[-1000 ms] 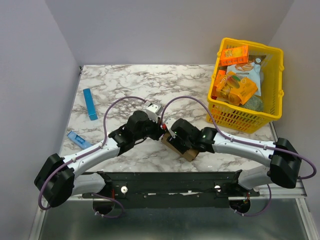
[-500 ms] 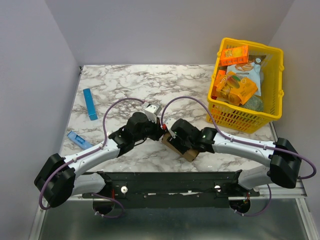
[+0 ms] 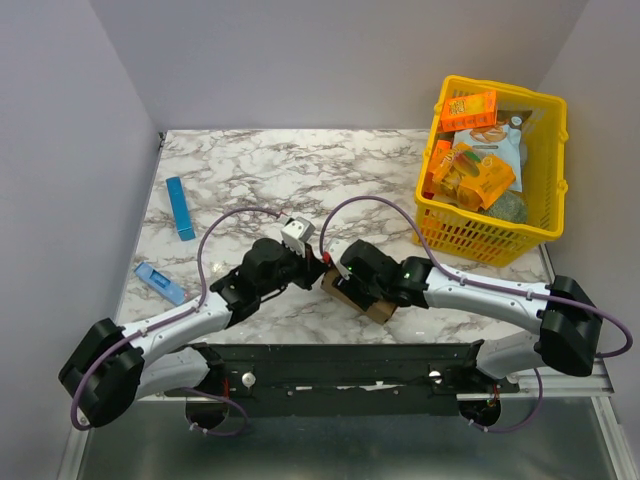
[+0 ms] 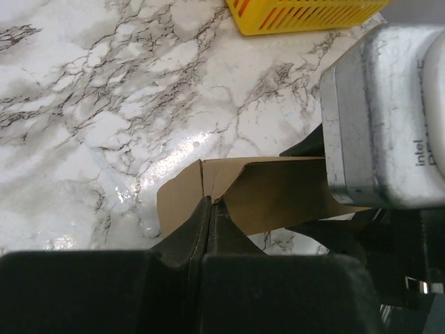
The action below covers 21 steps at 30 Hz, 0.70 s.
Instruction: Fold the paper box
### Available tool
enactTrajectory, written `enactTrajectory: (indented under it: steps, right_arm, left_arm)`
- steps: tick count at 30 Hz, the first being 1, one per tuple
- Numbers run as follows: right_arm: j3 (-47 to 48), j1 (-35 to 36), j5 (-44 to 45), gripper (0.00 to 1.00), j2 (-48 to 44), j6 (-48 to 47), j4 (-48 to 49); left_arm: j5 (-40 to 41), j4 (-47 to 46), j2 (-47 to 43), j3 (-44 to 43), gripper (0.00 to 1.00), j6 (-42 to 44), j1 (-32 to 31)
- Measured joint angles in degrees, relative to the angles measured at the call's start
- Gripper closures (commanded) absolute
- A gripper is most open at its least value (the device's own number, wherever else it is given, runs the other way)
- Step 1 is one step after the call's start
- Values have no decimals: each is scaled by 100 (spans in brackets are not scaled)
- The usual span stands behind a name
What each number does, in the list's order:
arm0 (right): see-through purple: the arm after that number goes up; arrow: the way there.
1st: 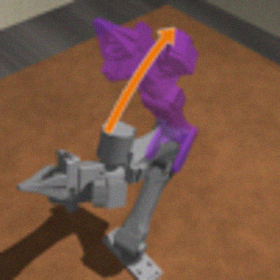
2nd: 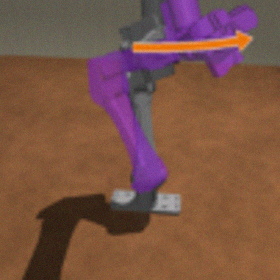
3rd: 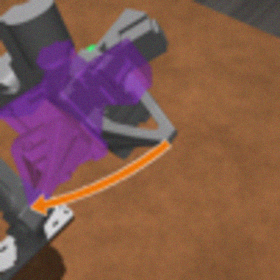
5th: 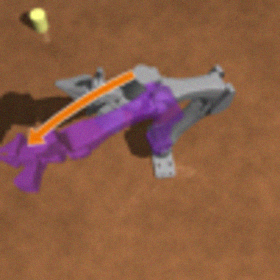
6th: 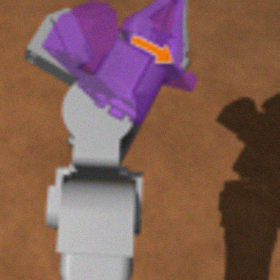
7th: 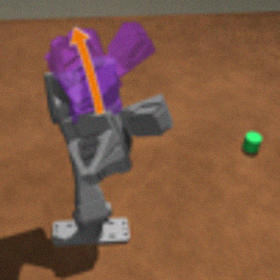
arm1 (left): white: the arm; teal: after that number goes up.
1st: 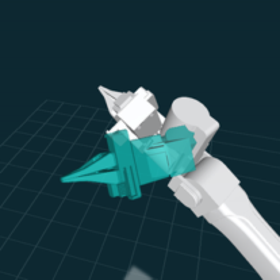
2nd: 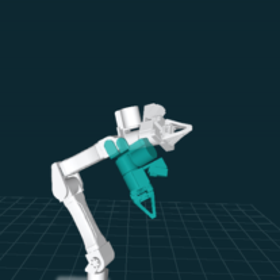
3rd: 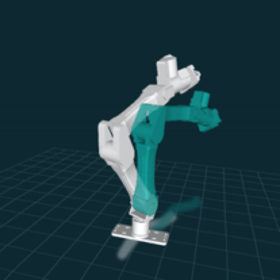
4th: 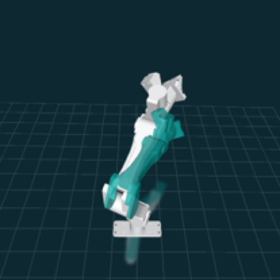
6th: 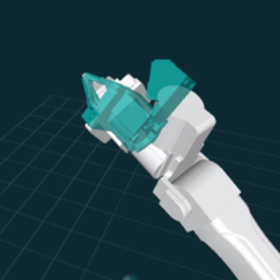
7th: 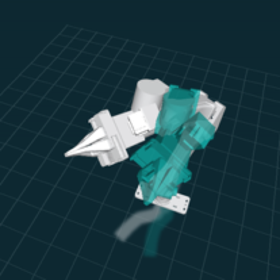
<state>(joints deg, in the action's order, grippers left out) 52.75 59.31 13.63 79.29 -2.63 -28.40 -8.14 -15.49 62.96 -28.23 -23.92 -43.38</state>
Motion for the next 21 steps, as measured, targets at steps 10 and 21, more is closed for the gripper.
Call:
enactTrajectory:
  steps: [10,21]
  right_arm:
    - [0,33,-57,53,0,-72,13]
    - [-9,35,-63,53,2,-87,15]
  left_arm:
    - [612,-315,-306,369,100,181,-345]
    - [1569,-420,-293,457,100,337,-857]
